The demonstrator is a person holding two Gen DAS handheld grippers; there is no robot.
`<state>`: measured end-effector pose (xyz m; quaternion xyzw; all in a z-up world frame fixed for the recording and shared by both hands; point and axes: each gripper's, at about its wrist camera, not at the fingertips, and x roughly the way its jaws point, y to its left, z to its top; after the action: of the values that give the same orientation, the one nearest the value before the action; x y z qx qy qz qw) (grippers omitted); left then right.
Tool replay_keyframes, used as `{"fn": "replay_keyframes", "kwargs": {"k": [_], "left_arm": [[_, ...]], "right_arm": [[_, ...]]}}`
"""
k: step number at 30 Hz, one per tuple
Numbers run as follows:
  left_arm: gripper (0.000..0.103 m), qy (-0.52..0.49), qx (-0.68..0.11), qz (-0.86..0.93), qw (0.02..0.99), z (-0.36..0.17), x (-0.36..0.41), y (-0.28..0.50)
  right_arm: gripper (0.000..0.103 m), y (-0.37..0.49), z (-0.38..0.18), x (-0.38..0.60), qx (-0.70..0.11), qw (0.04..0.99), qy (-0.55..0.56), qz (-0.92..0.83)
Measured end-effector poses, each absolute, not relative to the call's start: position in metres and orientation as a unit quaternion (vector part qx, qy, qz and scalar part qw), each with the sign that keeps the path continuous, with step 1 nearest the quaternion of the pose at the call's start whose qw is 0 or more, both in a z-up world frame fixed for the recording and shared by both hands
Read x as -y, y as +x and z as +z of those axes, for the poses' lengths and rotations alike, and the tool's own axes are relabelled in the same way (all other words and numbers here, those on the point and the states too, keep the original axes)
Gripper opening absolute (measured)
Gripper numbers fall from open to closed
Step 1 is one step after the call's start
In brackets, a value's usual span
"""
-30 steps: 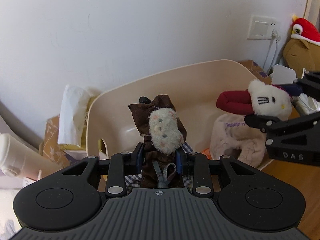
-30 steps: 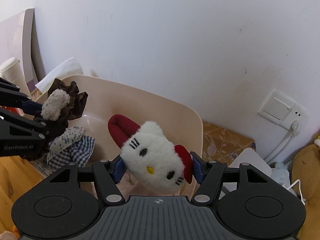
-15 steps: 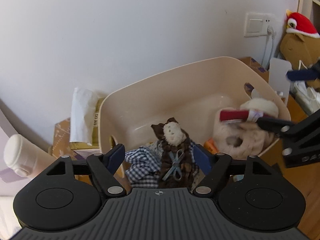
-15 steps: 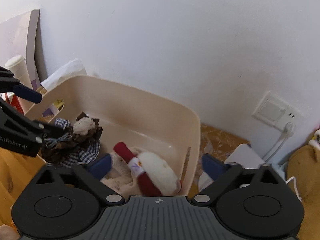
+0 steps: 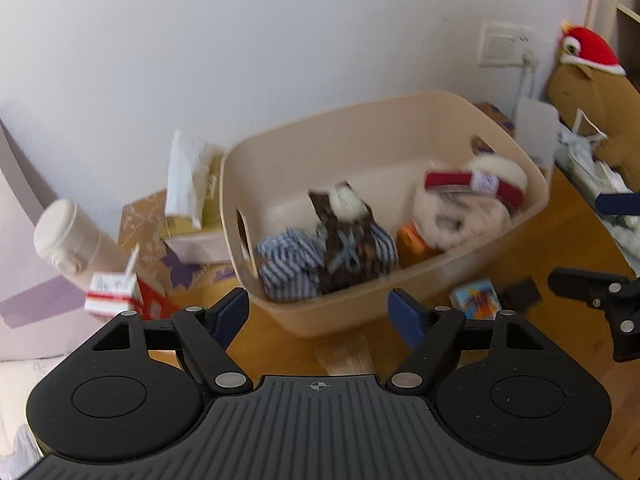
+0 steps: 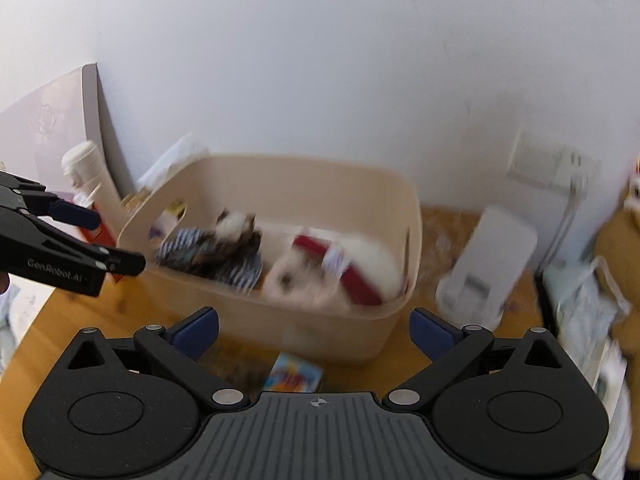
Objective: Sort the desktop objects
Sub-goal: 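Carry the brown bear and Hello Kitty plush into the basket and release both, then grasp the beige sock with the left tool while the right tool grasps the Hello Kitty blind-box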
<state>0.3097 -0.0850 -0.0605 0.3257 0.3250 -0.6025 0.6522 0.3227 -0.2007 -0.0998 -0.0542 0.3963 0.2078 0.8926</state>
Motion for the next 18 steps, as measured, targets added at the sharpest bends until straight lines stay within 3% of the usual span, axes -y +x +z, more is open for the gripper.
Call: {"fn": "replay_keyframes", "kwargs": {"k": [9,14,18], "left_arm": [[0.078,0.374,-0.331,-0.629,0.595,-0.085,0.025,0.287],[0.078,0.394,-0.325,-0.654,0.558,-0.103,-0.001,0.271],[0.078,0.414,-0.312,-0.677,0.523,-0.118,-0.015,0.262]], "right_arm": [[0.103,0.268,-0.144,0.209,-0.488,0.844,-0.02,0.223],[0.103,0.256,-0.167,0.21,-0.552,0.803,0.053,0.218],[0.096,0.25,-0.186,0.203,-0.589,0.773,0.088,0.219]]}}
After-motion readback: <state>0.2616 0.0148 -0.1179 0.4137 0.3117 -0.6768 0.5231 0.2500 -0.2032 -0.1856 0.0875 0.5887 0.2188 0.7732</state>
